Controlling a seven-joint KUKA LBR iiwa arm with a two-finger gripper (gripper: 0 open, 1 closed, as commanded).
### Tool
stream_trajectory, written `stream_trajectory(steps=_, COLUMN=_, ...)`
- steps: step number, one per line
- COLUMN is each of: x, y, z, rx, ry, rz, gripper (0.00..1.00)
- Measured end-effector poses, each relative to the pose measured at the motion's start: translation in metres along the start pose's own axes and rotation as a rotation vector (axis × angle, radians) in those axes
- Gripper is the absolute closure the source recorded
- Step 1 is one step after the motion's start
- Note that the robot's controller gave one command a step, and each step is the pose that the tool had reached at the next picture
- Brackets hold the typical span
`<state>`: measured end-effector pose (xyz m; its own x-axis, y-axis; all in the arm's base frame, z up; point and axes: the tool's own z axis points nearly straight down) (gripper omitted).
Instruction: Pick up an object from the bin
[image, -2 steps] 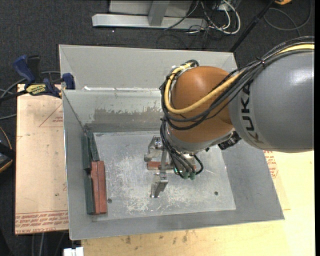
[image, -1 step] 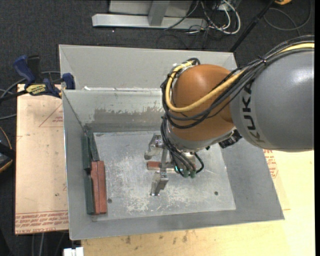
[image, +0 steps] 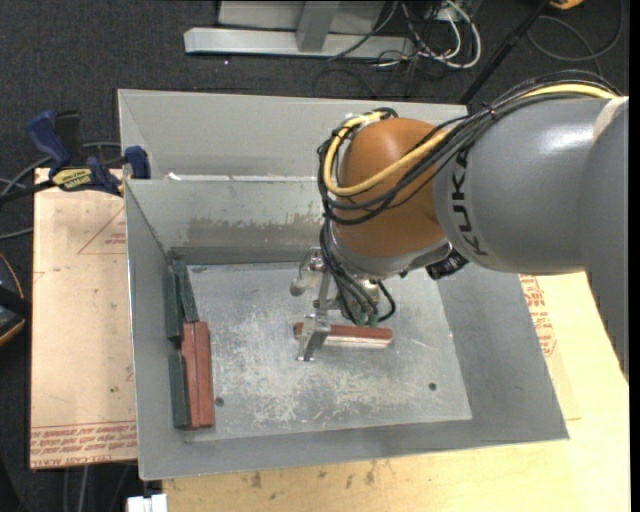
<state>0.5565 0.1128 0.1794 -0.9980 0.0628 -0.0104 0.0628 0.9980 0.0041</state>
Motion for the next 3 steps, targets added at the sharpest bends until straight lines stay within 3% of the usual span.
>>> stream_trajectory(steps=1, x=-0.015, y=-0.018, z=0.031, rx=0.004, ry=0.012, rz=-0.068, gripper=0.0)
stream_trajectory(steps=2, x=-0.017, y=-0.019, z=0.074, rx=0.002, ry=0.002, rz=-0.27, gripper=0.0)
stream_trajectory(steps=3, x=-0.036, y=-0.081, z=0.098, rx=-0.001, ry=0.0, rz=-0.336, gripper=1.0)
